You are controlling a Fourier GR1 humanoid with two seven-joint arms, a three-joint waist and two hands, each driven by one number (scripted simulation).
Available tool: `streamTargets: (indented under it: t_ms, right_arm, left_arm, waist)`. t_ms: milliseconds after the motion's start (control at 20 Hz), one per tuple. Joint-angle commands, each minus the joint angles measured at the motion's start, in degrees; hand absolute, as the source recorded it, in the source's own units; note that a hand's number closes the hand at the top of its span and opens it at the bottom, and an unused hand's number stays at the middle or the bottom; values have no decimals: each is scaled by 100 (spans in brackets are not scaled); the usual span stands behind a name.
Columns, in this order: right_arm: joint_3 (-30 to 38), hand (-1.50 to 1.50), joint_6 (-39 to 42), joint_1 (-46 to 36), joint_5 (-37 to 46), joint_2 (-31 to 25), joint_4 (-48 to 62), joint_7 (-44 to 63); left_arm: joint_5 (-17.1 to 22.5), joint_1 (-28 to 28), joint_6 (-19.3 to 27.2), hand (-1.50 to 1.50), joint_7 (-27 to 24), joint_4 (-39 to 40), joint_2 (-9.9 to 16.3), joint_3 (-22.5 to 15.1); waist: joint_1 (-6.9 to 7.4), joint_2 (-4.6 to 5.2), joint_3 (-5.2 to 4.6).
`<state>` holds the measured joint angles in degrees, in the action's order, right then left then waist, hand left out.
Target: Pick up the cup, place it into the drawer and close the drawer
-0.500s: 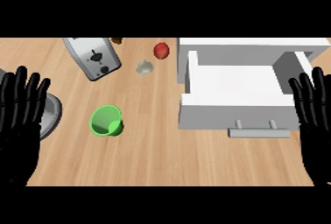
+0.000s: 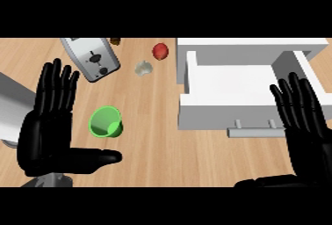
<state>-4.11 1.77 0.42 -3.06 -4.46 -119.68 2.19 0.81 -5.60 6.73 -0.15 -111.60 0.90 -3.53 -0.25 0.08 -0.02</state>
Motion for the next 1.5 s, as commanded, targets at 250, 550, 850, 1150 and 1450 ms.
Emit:
streamTargets:
  t_ms: [250, 550, 850, 1150, 1450]
  right_arm:
    - [517, -150, 425, -57, -713, -260, -248, 500]
    - [419, -150, 171, -544, -375, -4, 225, 453]
    - [685, -150, 315, -781, -641, -147, 215, 702]
    - [754, -150, 366, -571, -537, -84, 368, 321]
    - [308, -150, 178, -327, -226, 98, -266, 627]
  left_arm:
    - [274, -486, 358, -150, -10, 590, -87, -28]
    - [346, -298, 394, -150, -530, 999, -89, -118]
    - [318, -318, 457, -150, -358, 1017, -70, -71]
    - [380, -314, 577, -150, 58, 843, 9, 54]
    - [207, 11, 644, -150, -220, 1220, -51, -33]
  waist:
    - [1, -11, 3]
    - [21, -8, 2]
    - [23, -8, 2]
    - [24, -9, 3]
    - [10, -14, 2]
